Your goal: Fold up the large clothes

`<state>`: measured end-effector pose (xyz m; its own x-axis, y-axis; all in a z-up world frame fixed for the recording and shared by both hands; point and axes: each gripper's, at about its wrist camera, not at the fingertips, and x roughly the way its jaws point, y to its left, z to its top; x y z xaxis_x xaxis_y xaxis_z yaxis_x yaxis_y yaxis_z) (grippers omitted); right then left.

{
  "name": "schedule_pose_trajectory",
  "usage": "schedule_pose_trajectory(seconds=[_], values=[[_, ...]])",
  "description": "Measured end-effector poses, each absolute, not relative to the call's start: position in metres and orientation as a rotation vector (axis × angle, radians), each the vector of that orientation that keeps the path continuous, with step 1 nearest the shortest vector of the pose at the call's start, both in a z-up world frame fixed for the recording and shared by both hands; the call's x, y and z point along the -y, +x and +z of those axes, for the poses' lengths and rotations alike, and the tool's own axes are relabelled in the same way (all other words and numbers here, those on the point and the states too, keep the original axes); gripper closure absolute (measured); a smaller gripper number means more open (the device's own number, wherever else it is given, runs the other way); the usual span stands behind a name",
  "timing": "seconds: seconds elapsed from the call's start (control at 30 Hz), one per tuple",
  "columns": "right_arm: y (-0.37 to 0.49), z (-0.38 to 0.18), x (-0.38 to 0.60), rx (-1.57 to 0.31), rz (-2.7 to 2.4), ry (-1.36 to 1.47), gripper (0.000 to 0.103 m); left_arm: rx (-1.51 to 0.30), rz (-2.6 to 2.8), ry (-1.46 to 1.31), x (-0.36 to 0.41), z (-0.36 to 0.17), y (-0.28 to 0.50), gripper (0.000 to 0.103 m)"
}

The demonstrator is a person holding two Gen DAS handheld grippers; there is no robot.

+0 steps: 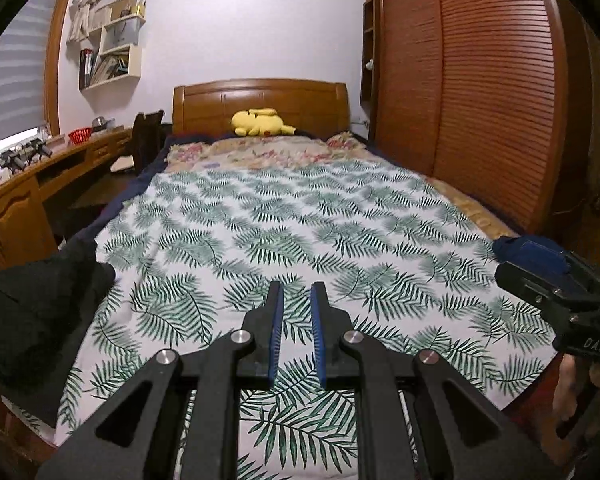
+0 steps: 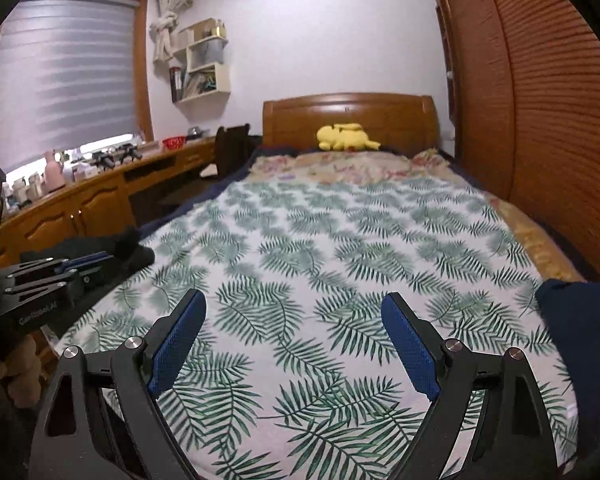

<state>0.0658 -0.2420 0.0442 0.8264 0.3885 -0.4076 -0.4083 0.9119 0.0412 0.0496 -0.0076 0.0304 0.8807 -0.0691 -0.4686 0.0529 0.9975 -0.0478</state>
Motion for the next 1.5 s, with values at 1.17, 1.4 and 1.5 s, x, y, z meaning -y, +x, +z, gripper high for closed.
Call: schedule_pose_trajectory(seconds=[1.17,1.4,1.5], values=[[0.024,0.085,0.264,-0.302,0.361,-0.030,0.001,-0.409,-0.011,-0.049,-0.005,0.070,0.001,0.089],[0.021,0.086,0.262,-0.301,0.366,-0.033,0.001,-0.409,-0.011,-0.047,-0.004,0.070,0.000,0.088],[0.021,0.086,0.260,-0.302,0.369,-0.032,0.001,-0.409,-0.012,-0.046,-0.003,0.069,-0.001,0.088]])
